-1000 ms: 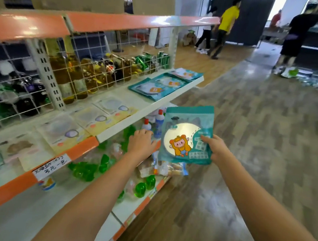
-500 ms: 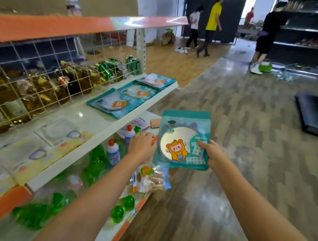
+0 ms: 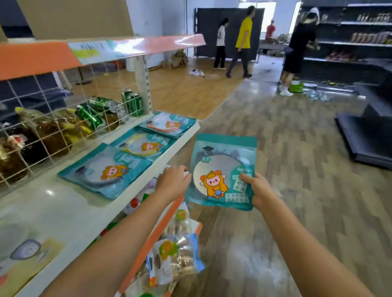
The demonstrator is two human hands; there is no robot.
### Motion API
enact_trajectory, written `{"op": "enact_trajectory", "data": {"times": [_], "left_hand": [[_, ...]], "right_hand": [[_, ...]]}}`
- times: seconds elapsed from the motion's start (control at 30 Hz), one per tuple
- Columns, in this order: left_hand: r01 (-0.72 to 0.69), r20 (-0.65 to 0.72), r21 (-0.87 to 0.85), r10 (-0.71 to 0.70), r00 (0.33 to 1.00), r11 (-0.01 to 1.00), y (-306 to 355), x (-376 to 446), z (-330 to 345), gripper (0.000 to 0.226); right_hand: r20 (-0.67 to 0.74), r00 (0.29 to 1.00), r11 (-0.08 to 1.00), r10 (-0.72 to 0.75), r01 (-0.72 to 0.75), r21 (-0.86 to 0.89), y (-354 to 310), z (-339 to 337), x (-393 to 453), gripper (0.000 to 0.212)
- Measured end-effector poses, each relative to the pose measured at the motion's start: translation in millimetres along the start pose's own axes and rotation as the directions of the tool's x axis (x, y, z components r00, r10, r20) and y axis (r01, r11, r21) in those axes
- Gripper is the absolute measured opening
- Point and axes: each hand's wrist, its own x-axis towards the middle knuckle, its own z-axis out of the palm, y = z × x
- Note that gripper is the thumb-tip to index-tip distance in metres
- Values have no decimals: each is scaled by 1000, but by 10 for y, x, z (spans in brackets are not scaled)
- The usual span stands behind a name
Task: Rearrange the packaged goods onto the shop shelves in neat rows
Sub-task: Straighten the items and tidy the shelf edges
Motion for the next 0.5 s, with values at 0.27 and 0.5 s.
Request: {"op": "enact_trajectory", "data": {"times": [0.27, 0.5], "left_hand": [[292, 253, -408, -199, 947, 865, 119, 679, 259, 31], [466, 376, -773, -280, 883, 431, 412, 1310, 166, 19]], "right_hand": [[15, 999, 999, 42, -41, -35, -174, -65, 675, 4], [128, 990, 994, 59, -47, -97, -676, 15, 1490, 5]]}}
